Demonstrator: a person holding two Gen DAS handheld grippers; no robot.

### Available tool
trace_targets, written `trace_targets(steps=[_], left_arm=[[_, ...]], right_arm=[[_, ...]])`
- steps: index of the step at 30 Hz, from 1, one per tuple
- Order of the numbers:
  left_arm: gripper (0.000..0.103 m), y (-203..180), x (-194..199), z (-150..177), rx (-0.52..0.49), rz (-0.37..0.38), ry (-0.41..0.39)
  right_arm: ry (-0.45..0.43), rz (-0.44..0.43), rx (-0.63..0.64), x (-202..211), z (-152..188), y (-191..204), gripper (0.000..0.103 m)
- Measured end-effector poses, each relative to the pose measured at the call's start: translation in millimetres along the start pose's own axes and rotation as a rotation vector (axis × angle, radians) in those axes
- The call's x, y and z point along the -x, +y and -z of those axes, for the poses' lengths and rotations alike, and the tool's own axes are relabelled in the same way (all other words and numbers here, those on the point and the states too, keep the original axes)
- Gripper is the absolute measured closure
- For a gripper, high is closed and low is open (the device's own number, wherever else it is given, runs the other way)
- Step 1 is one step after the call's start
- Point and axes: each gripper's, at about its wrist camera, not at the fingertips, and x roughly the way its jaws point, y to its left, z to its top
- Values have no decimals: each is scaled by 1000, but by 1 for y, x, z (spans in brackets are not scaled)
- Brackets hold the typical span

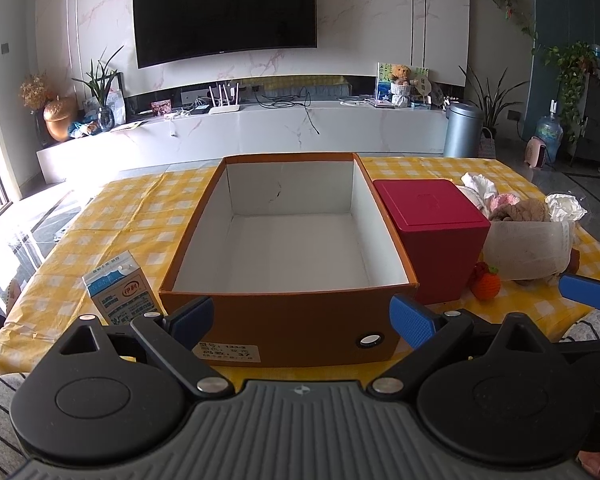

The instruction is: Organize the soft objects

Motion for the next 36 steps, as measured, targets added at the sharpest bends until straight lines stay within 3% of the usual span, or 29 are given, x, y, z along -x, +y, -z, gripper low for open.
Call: trace_targets(steps=[14, 19, 25, 32, 36], left_arm=[[0, -3, -2, -3, -14, 1, 16], [0, -5, 0, -14, -51, 38, 18], [0, -12, -2, -33, -86, 59, 7], [0, -36, -13, -57, -177, 66, -44], [0, -52, -25, -72, -189, 76, -68]], right_arm=[[8, -2, 1, 0, -1, -2, 5], [-3, 13, 6, 2, -5, -13, 4], [14, 29, -75, 2, -17, -63, 3], [5, 227, -174, -7, -43, -140, 3], [90, 261, -223, -34, -64, -179, 3]])
